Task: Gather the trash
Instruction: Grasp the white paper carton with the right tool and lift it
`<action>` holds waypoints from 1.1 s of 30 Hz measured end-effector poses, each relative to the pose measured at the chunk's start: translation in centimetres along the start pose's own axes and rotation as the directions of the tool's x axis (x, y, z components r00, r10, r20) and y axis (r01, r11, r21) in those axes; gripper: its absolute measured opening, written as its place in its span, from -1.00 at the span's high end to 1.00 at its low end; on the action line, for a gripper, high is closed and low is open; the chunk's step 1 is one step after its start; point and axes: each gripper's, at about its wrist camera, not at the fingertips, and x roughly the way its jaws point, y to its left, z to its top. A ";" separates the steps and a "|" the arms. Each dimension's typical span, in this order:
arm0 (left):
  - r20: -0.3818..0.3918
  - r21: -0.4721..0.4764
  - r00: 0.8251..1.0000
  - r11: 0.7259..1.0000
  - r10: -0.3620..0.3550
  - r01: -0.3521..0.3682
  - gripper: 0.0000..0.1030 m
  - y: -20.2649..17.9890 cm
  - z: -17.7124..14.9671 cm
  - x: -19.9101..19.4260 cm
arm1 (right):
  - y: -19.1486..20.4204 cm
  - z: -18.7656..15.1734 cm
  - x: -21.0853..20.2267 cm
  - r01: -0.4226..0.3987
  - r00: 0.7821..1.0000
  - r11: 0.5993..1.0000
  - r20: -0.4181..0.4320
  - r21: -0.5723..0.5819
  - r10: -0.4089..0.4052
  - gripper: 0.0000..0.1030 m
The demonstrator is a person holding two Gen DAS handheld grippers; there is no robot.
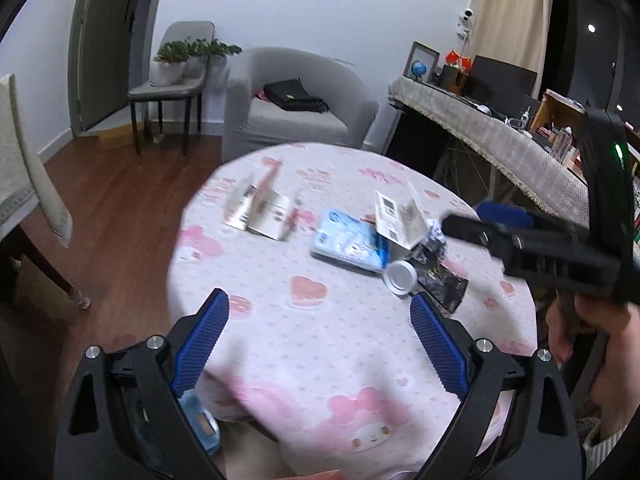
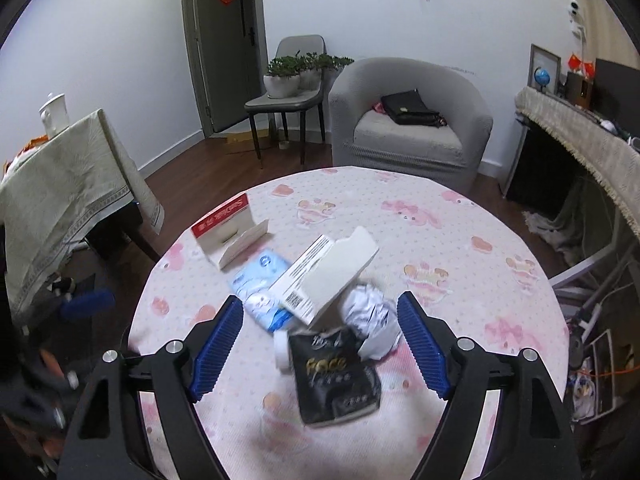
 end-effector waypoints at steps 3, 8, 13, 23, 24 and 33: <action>-0.018 0.009 1.000 1.000 -0.012 0.012 -0.82 -0.9 -0.3 0.8 | -0.7 0.7 1.2 -0.030 0.999 0.999 -0.029 0.019 0.031 -0.56; -0.051 0.012 0.998 0.999 -0.041 0.041 -0.83 -2.4 -0.7 2.4 | -1.7 1.5 3.3 -0.059 0.995 0.997 -0.071 0.058 0.063 -0.56; -0.097 0.017 0.992 0.996 -0.083 0.085 -0.83 -4.3 -1.4 4.0 | -3.5 2.5 5.3 -0.126 0.984 0.978 -0.102 0.166 0.144 -0.56; -0.156 0.032 0.976 0.987 -0.152 0.159 -0.83 -8.0 -2.7 6.0 | -6.3 3.2 8.9 -0.175 0.959 0.933 -0.162 0.314 0.234 -0.13; -0.159 0.033 0.975 0.987 -0.153 0.160 -0.83 -8.4 -2.8 6.2 | -6.5 3.1 9.2 -0.188 0.954 0.925 -0.161 0.331 0.251 -0.08; -0.162 -0.015 0.980 0.993 -0.117 0.116 -0.82 -10.1 -2.5 7.6 | -7.3 3.3 9.1 -0.221 0.950 0.925 -0.147 0.310 0.276 0.12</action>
